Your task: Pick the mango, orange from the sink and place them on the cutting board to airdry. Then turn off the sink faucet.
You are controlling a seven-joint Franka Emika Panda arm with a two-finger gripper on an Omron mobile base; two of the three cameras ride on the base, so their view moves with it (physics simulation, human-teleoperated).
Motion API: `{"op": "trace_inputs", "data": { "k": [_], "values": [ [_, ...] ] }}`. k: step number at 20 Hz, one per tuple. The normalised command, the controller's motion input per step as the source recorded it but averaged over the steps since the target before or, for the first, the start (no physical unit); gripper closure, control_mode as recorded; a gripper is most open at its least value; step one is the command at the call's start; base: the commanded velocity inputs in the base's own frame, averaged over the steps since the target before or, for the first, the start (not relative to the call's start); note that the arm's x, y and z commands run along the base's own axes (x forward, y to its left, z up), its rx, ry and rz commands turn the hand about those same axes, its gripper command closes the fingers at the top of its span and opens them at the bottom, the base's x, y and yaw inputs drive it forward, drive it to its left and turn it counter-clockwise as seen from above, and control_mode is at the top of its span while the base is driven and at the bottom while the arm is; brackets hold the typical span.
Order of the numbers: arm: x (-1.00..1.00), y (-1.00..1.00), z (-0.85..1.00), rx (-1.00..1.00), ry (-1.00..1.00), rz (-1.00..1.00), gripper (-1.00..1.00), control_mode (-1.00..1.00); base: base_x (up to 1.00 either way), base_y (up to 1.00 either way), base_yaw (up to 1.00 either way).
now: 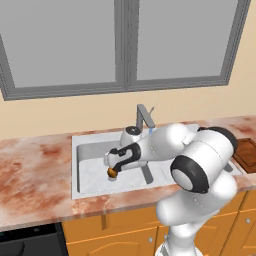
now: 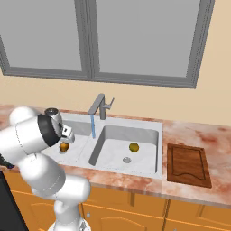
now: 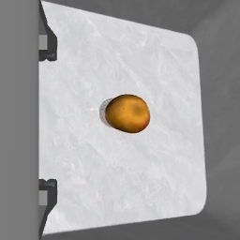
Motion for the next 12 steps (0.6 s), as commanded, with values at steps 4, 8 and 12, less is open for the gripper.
{"op": "trace_inputs", "data": {
  "k": [4, 8, 12],
  "values": [
    [0.14, 0.09, -0.10, 0.00, 0.00, 0.00, -1.00, -1.00, 0.00, 0.00, 0.00],
    [0.13, 0.08, -0.13, 0.00, 0.00, 0.00, -1.00, -1.00, 0.00, 0.00, 0.00],
    [0.12, 0.01, -0.19, 0.00, 0.00, 0.00, -1.00, -1.00, 0.00, 0.00, 0.00]
  ]
}}
